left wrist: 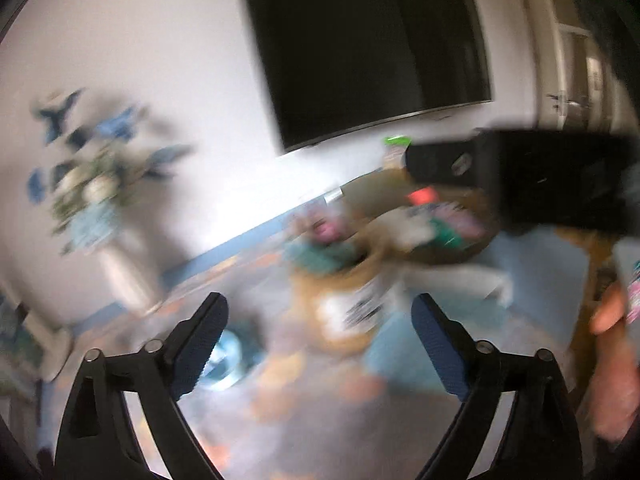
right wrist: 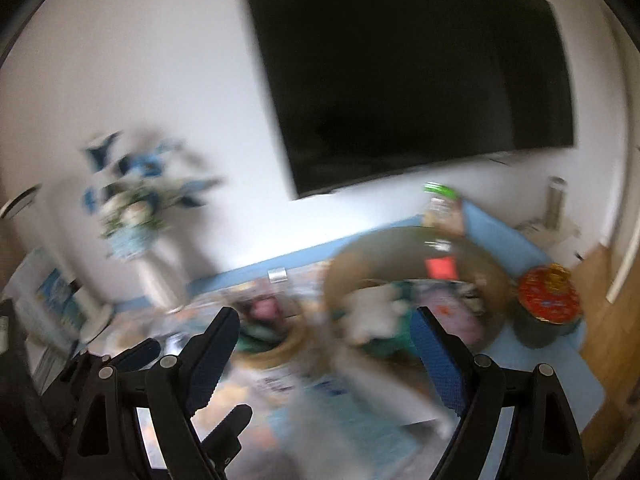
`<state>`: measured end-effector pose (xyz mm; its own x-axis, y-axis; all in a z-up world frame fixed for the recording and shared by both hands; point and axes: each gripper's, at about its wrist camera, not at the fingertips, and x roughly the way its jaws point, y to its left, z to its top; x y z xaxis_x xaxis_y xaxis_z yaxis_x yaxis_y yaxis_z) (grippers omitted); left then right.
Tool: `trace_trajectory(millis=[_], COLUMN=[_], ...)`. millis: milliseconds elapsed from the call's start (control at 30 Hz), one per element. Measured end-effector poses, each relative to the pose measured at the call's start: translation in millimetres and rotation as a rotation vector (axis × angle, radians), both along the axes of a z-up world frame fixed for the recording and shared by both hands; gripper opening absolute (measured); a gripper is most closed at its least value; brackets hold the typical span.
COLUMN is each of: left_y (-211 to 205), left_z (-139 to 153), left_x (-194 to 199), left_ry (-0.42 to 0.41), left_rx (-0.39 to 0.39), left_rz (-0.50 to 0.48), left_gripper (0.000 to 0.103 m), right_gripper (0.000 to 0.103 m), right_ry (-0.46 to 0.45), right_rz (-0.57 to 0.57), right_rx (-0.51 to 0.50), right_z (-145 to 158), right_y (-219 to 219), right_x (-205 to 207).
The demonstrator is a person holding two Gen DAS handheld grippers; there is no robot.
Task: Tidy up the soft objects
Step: 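Bring both open grippers back to the items on the bed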
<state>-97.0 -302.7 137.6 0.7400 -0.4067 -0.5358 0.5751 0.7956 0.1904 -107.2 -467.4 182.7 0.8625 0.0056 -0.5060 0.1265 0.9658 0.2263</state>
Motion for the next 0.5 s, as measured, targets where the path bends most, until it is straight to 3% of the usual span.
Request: trace_trajectory(millis=[167, 333, 400, 500], left_y=[77.1, 161.4, 190.2, 231.6], left_z=[-21.0, -52.1, -60.8, -79.8], left_x=[3.1, 18.4, 18.6, 36.1], left_ry=[0.03, 0.103, 0.111, 0.193], left_rx=[-0.004, -0.055, -0.073, -0.107], left_rz=[0.146, 0.316, 0.361, 0.453], left_gripper=[0.097, 0.097, 0.097, 0.097], right_gripper=[0.096, 0.097, 0.1, 0.101], right_ry=[-0.032, -0.01, 0.023, 0.121], right_rz=[0.176, 0.276, 0.318, 0.367], right_rx=[-0.067, -0.234, -0.264, -0.242], right_z=[-2.3, -23.1, -33.5, -61.5], right_y=[74.2, 154.4, 173.5, 193.5], right_x=[-1.1, 2.7, 8.2, 27.3])
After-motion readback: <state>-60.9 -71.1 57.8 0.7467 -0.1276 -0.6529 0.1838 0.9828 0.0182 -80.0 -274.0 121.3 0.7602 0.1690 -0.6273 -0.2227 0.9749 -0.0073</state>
